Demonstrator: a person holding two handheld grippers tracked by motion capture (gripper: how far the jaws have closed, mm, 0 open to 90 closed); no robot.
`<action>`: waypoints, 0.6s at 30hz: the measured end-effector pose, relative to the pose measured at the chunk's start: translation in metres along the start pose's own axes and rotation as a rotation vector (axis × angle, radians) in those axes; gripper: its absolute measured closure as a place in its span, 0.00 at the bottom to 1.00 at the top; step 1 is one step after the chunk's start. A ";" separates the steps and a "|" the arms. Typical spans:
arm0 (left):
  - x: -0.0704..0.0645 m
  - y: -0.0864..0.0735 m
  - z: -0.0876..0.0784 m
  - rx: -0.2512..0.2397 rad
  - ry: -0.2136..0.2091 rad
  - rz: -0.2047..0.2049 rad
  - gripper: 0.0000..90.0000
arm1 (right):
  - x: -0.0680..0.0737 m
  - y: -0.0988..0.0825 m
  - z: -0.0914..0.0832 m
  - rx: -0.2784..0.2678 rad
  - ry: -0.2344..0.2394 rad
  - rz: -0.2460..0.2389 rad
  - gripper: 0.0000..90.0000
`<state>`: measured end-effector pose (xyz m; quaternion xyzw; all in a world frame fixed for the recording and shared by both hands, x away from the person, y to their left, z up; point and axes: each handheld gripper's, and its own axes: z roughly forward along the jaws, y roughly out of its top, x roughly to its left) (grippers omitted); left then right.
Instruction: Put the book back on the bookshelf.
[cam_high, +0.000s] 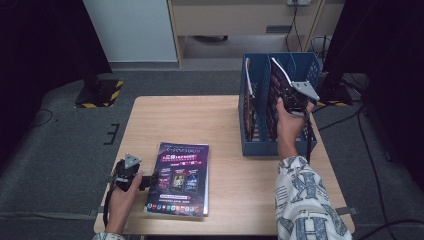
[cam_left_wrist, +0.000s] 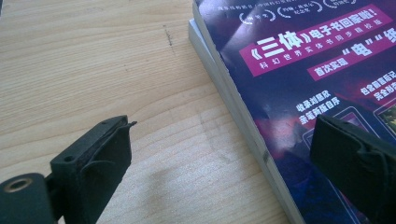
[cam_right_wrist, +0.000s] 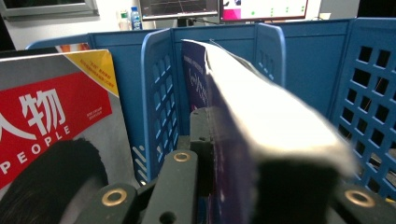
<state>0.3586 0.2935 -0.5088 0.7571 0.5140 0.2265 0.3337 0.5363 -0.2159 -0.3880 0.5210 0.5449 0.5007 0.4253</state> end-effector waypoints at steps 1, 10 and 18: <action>0.000 0.000 0.000 0.000 0.000 0.001 0.05 | 0.000 -0.001 0.000 -0.004 0.000 -0.004 0.93; -0.001 0.000 0.000 0.000 -0.001 0.002 0.05 | 0.013 -0.006 -0.001 -0.004 0.018 -0.039 0.93; -0.001 0.000 0.000 -0.001 -0.002 0.001 0.05 | 0.024 -0.007 -0.003 0.001 0.032 -0.081 0.88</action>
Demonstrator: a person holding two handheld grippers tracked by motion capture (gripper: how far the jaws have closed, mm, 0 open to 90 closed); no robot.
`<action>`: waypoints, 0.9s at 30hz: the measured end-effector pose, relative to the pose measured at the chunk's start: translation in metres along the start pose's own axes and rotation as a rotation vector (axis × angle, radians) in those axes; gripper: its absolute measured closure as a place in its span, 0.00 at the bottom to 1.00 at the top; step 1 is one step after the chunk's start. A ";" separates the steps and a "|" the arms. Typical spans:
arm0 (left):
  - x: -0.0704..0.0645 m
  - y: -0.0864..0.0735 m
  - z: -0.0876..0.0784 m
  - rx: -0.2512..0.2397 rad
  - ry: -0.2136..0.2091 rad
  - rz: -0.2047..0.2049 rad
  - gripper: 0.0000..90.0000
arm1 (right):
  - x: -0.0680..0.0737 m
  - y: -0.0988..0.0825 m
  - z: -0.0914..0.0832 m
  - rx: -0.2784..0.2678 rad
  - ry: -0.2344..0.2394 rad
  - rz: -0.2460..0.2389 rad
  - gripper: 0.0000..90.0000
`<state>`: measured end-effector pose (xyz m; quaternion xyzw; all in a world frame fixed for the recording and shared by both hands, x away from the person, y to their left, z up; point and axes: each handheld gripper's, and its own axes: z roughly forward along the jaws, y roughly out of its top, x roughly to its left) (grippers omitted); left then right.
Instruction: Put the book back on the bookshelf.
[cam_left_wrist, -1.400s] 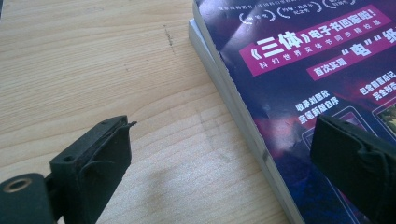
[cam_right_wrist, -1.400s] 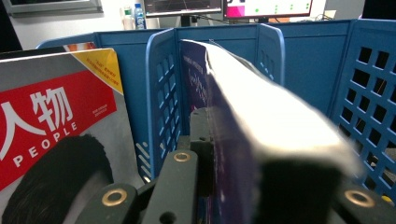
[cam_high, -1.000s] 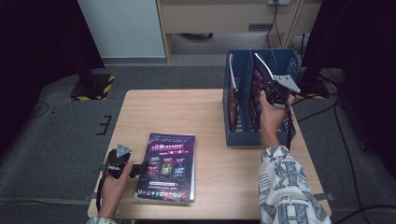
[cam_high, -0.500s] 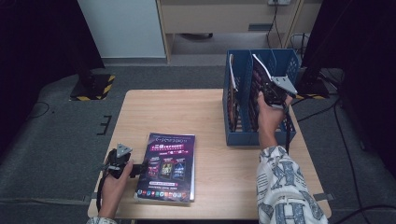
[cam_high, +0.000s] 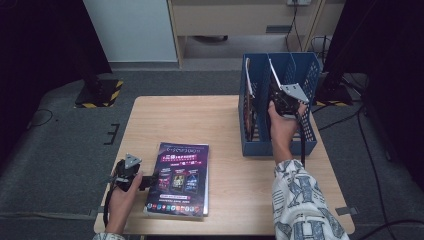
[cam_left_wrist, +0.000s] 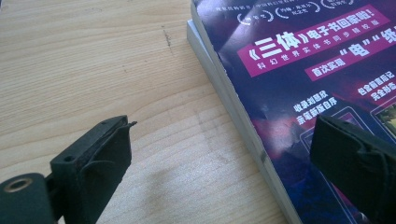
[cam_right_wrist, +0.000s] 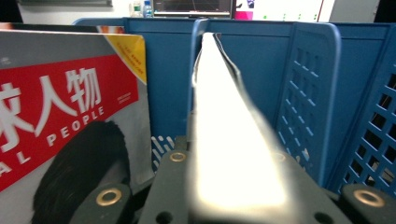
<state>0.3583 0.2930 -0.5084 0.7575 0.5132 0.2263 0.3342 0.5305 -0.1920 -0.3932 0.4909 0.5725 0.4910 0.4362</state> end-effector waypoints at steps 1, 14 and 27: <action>0.000 0.000 0.000 0.000 0.000 0.000 0.05 | 0.001 0.000 0.000 0.001 0.003 -0.002 0.87; 0.000 0.000 0.000 0.000 0.000 0.000 0.05 | 0.003 0.000 -0.001 0.008 0.036 0.005 0.66; 0.000 0.000 0.000 0.000 -0.001 0.000 0.05 | 0.003 0.005 -0.003 0.032 -0.017 -0.151 0.92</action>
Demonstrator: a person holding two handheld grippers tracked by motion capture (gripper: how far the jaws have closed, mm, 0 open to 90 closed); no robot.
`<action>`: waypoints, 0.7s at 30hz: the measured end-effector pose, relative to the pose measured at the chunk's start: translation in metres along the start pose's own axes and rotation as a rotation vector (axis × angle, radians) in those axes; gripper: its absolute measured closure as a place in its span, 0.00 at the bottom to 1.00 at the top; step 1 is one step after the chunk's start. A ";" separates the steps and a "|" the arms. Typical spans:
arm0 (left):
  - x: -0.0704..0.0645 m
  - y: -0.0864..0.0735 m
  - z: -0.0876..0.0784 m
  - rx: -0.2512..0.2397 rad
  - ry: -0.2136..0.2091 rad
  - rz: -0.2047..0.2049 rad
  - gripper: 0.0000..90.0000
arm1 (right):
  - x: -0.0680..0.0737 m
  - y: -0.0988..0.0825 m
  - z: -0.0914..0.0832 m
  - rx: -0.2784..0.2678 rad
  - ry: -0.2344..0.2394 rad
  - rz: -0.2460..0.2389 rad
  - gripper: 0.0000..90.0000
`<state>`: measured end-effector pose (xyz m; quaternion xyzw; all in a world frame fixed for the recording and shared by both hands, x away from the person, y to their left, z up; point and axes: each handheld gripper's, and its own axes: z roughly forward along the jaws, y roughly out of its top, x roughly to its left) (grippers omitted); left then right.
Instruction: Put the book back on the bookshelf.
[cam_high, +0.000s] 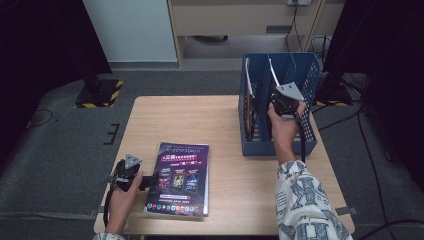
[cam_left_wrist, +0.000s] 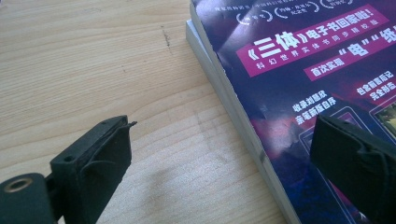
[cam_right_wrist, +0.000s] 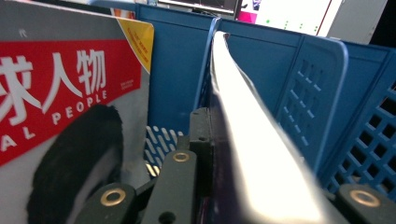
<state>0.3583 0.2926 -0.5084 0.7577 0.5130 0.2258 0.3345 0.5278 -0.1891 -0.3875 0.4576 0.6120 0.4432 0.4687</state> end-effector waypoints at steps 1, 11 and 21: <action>0.000 0.000 0.000 0.000 0.000 0.000 0.05 | -0.001 0.001 0.000 0.002 0.000 -0.005 0.92; 0.000 0.000 0.000 0.001 0.001 0.002 0.05 | 0.001 0.002 0.001 0.010 -0.016 -0.086 0.92; -0.001 0.000 0.000 0.001 -0.001 0.004 0.05 | 0.006 0.001 0.000 -0.011 0.019 -0.006 0.84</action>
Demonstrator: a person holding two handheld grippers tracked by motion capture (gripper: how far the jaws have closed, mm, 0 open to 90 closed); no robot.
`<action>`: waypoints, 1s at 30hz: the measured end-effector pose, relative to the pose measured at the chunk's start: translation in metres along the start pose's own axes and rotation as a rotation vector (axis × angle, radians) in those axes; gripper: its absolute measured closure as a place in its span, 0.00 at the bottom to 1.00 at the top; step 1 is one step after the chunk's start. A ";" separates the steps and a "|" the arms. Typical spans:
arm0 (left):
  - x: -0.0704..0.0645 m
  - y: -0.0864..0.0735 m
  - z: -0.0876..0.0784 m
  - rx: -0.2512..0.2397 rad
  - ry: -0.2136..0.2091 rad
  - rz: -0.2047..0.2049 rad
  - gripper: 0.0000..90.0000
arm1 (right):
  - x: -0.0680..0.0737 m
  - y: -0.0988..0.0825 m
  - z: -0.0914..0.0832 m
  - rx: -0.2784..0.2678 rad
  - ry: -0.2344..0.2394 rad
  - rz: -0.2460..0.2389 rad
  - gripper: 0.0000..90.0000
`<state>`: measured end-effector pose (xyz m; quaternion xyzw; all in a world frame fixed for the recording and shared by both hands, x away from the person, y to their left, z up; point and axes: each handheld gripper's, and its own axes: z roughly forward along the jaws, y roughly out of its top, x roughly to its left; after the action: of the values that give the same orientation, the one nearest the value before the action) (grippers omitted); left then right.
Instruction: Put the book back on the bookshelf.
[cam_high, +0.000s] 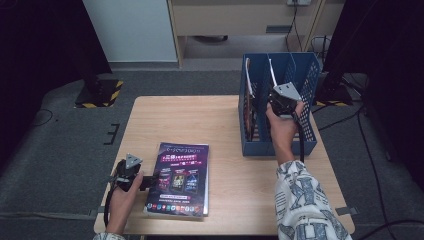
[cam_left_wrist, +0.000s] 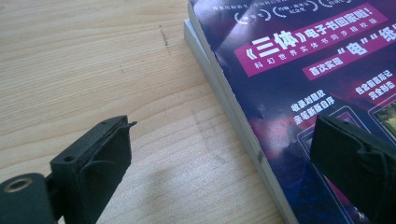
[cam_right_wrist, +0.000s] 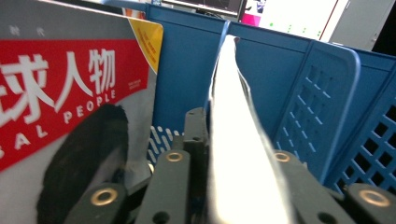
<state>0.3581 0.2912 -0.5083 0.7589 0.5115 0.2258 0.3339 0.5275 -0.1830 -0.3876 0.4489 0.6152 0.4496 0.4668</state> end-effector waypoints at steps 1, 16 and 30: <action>0.000 0.000 0.000 0.000 0.000 0.000 0.05 | 0.000 0.000 0.000 -0.002 0.004 0.006 0.83; 0.000 0.000 0.001 0.002 -0.002 0.003 0.05 | -0.003 -0.005 -0.001 0.007 -0.014 -0.002 0.92; -0.001 0.000 0.001 0.004 -0.002 0.005 0.05 | -0.007 -0.002 0.000 0.027 -0.031 -0.094 0.93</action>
<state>0.3586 0.2903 -0.5090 0.7610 0.5099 0.2247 0.3322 0.5287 -0.1905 -0.3884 0.4328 0.6343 0.4119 0.4905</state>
